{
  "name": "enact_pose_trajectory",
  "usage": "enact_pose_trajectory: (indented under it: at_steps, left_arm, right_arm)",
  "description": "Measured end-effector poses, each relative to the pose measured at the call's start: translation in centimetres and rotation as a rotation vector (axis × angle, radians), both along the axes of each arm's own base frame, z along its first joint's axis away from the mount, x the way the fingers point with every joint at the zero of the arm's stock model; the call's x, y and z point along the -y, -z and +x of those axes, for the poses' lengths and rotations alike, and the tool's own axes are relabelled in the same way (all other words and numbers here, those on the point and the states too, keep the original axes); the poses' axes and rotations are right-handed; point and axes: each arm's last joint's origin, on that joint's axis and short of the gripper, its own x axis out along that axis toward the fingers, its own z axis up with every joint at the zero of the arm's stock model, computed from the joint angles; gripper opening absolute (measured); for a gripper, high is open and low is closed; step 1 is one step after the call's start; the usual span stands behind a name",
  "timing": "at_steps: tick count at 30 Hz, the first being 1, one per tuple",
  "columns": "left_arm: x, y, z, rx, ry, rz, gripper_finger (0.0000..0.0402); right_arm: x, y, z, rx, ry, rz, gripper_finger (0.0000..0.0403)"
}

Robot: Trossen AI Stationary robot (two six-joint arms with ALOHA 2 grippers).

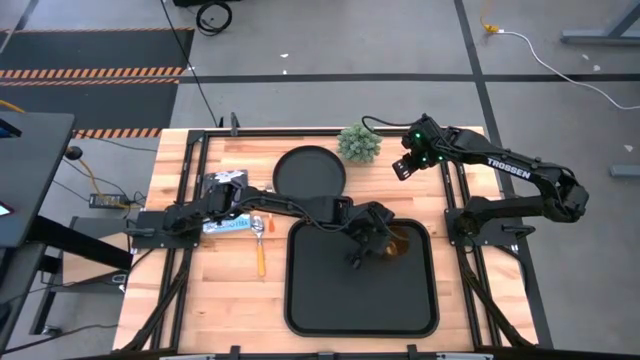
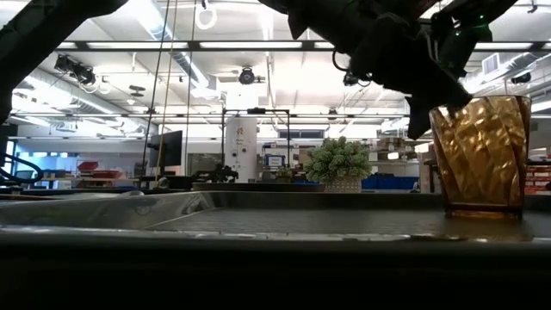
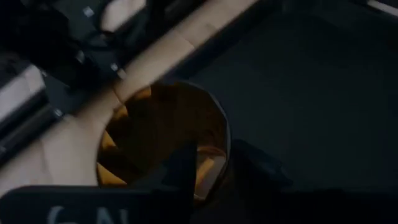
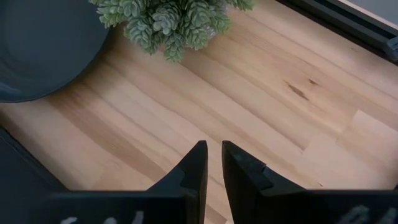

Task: Pick and place plate/cup/fork/spoon on tray
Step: Put the brown cup to the top right of the black tray

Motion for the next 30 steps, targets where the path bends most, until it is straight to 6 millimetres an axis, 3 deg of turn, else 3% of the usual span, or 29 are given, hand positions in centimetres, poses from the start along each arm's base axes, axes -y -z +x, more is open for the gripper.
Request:
enact_pose_trajectory:
  at_steps: [8,18,26,30]
  left_arm:
    - [0.6,-0.5,-0.2,0.022,0.0,0.068,0.0154]
    - [1.1,-3.4,-1.6,0.016,-0.022,0.059,0.0144]
    - [0.7,-3.5,-3.1,-0.154,-0.111,0.033,0.0142]
    - [0.7,-1.5,-3.6,-0.242,-0.149,0.004,0.0142]
  right_arm:
    - [0.0,0.0,0.0,-0.003,-0.018,-0.003,0.0054]
    - [0.0,0.0,0.0,-0.005,-0.034,-0.015,0.0054]
    - [0.1,-0.1,0.1,-0.001,-0.052,-0.035,0.0054]
    - [0.2,-0.2,0.2,0.008,-0.053,-0.041,0.0054]
